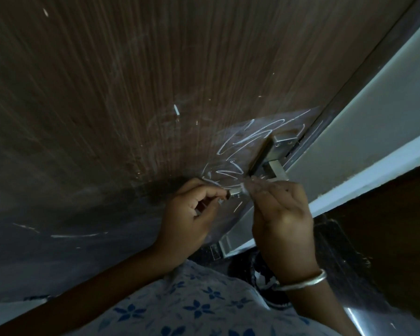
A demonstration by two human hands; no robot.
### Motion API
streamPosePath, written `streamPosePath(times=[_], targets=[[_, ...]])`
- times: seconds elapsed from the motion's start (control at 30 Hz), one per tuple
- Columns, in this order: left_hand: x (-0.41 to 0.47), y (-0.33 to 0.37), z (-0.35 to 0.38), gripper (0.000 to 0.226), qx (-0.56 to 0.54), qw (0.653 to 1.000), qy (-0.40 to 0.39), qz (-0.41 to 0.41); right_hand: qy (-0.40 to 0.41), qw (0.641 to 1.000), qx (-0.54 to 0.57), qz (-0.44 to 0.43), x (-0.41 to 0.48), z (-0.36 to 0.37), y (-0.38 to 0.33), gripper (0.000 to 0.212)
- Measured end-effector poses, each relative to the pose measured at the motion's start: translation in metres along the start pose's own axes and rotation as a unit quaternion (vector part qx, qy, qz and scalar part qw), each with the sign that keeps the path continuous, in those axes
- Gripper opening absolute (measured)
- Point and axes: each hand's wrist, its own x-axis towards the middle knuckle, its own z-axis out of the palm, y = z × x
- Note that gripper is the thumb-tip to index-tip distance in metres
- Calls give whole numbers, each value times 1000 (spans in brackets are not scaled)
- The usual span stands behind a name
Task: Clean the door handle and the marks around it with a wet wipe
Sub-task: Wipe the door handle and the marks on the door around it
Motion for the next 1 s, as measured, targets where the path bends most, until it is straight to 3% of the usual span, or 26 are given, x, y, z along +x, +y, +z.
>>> streamPosePath(times=[0.1, 0.23, 0.73, 1.0], targets=[[1, 0, -1, 15, -4, 1000, -1, -7, -1, 999, 14, -31, -3, 2, -9, 24], [0, 3, -1, 16, -15, 1000, -1, -9, 10, 1000, 1, 12, 2, -2, -1, 25], [2, 2, 0, 12, -34, 999, -4, -25, -12, 997, 39, -69, -19, 5, -16, 21], [1, -3, 0, 16, -24, 1000, -9, -14, 6, 979, 184, 83, -34, 2, -16, 25]])
